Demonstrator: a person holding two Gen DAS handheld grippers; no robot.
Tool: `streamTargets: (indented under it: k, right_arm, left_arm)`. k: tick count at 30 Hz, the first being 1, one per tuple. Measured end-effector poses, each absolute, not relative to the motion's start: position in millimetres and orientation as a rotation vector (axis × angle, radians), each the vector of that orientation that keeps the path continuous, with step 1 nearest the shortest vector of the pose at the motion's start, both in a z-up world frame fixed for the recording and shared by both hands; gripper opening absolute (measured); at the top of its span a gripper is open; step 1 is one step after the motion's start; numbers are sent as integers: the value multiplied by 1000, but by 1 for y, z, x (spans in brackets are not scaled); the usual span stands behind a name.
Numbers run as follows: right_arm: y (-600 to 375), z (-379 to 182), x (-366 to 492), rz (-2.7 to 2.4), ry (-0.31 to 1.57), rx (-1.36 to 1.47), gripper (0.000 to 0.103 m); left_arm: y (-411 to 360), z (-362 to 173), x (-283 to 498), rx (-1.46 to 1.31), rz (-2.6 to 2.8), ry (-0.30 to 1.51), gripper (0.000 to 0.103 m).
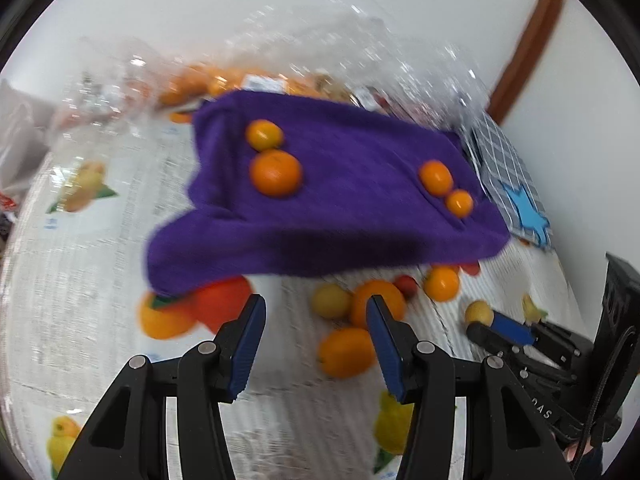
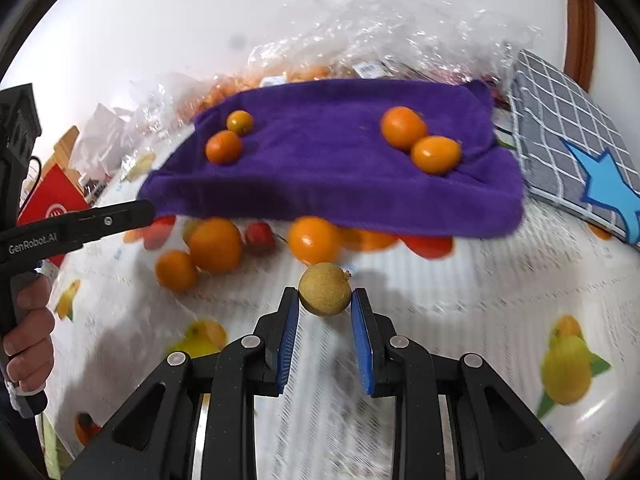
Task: Organize fruits
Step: 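Lift the pear toward the towel with the right gripper while the left grasps an orange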
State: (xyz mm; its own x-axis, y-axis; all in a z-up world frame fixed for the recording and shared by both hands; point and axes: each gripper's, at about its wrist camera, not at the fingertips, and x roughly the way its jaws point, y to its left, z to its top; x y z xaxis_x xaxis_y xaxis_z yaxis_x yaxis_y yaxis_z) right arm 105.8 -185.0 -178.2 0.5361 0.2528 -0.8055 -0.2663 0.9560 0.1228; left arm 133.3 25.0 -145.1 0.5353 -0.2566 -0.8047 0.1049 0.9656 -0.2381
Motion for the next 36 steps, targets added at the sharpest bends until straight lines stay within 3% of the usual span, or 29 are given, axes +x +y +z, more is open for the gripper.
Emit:
streamTargets:
  k: [13, 16, 36]
  right_arm:
    - [-217, -191, 98, 238, 963, -6, 29]
    - [-215, -192, 100, 233, 953, -13, 28]
    - [-225, -161, 109, 189, 877, 0, 28]
  left_arm:
    - [-1, -168, 124, -77, -220, 1057, 50]
    - [1, -169, 122, -94, -225, 1048, 37]
    - [42, -135, 126, -170, -162, 949, 37]
